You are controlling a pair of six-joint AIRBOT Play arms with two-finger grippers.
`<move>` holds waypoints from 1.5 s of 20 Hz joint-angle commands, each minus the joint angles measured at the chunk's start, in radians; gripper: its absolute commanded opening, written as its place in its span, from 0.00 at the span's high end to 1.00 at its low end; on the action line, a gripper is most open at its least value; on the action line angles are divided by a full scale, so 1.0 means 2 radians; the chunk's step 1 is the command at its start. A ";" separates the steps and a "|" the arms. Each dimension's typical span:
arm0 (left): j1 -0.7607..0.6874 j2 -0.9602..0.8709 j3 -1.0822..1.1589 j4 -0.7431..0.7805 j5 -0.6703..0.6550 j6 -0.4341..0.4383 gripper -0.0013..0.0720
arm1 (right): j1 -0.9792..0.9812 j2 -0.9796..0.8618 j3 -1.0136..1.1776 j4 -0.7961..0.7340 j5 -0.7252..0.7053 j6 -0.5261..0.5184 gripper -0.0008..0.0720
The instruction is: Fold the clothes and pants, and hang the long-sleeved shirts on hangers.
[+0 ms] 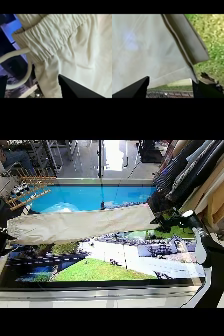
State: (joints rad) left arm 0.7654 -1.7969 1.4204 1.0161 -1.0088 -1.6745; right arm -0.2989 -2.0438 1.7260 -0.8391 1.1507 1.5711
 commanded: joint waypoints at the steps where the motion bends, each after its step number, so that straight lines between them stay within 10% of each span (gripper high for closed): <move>1: -0.024 -0.020 0.000 0.001 0.045 -0.023 0.18 | 0.024 -0.005 -0.005 -0.002 -0.078 0.005 0.22; 3: -0.034 -0.021 0.000 0.001 0.082 -0.040 0.27 | 0.040 -0.009 -0.005 0.001 -0.134 0.011 0.25; 8: -0.049 -0.023 0.000 0.001 0.127 -0.051 0.96 | 0.063 -0.010 -0.002 -0.001 -0.193 0.012 0.84; 9: -0.049 -0.022 0.000 0.001 0.126 -0.050 0.97 | 0.063 -0.007 0.000 -0.003 -0.188 0.010 0.97; 14: -0.021 0.012 0.007 0.012 0.018 0.072 0.97 | 0.056 0.057 0.000 -0.142 -0.042 -0.039 0.97; 19: -0.023 0.049 0.006 0.268 -0.145 0.103 0.97 | 0.056 0.165 -0.103 -0.252 0.136 -0.064 0.97; 22: -0.024 0.064 -0.005 0.401 -0.207 0.133 0.97 | 0.056 0.285 -0.290 -0.247 0.137 -0.064 0.97; 27: -0.001 0.090 -0.008 0.380 -0.230 0.181 0.97 | 0.056 0.503 -0.535 -0.248 0.105 -0.059 0.96; 28: 0.001 0.090 -0.008 0.380 -0.244 0.182 0.95 | 0.056 0.528 -0.539 -0.252 0.097 -0.057 0.75; 29: 0.001 0.092 -0.007 0.380 -0.252 0.179 0.64 | 0.048 0.544 -0.531 -0.258 0.081 -0.057 0.30; 30: 0.001 0.095 -0.007 0.379 -0.251 0.165 0.18 | 0.029 0.548 -0.518 -0.264 0.062 -0.057 0.21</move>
State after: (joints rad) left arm 0.7593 -1.6230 1.4067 1.7630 -1.4525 -1.3422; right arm -0.2047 -1.0721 0.7547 -1.3483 1.3441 1.4494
